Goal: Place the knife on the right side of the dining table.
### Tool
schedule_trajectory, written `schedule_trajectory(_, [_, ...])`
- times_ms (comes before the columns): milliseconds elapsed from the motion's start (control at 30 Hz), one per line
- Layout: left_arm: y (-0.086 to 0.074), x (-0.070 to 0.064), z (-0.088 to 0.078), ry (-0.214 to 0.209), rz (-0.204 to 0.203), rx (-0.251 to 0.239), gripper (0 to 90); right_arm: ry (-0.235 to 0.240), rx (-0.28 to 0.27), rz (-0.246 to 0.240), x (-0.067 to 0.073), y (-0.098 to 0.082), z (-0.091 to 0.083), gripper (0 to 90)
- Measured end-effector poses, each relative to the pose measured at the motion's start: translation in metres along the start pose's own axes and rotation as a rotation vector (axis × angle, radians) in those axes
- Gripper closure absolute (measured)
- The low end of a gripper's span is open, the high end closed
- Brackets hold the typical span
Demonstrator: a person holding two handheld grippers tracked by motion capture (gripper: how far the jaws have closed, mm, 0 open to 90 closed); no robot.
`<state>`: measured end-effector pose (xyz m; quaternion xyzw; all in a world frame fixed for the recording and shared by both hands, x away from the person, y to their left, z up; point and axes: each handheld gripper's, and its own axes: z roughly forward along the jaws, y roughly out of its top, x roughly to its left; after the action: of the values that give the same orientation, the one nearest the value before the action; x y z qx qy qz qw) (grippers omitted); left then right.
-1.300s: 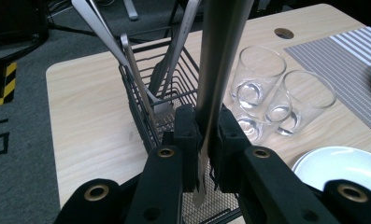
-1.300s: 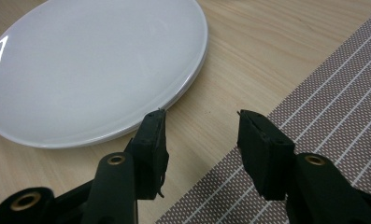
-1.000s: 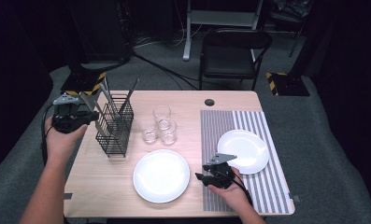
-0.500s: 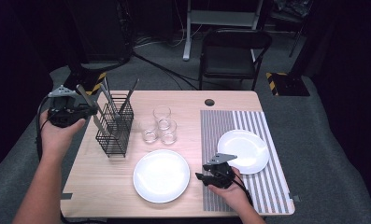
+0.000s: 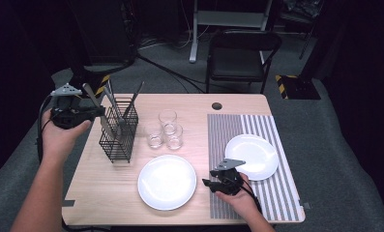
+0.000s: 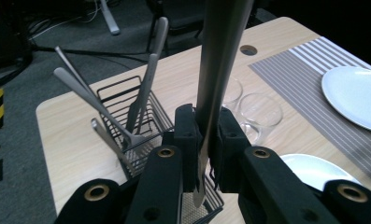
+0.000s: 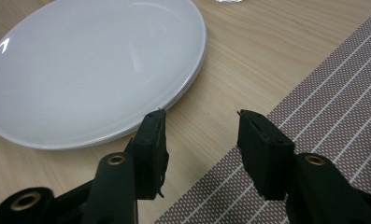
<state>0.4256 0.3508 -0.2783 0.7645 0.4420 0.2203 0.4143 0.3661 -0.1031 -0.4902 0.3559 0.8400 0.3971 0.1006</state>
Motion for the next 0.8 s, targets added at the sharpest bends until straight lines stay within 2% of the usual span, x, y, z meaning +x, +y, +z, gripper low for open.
schedule_trajectory(267, [0.005, -0.013, 0.001, -0.066, 0.026, -0.002, 82.0, 0.001, 0.002, 0.000, 0.000, 0.000, 0.000, 52.0])
schedule_trajectory(400, [0.005, -0.019, 0.004, -0.088, 0.052, 0.009, 82.0, 0.000, 0.001, 0.001, 0.000, 0.000, 0.000, 51.9])
schedule_trajectory(800, [-0.004, -0.040, 0.009, -0.166, 0.102, 0.004, 82.0, 0.002, 0.003, 0.001, 0.001, 0.000, 0.000, 52.0])
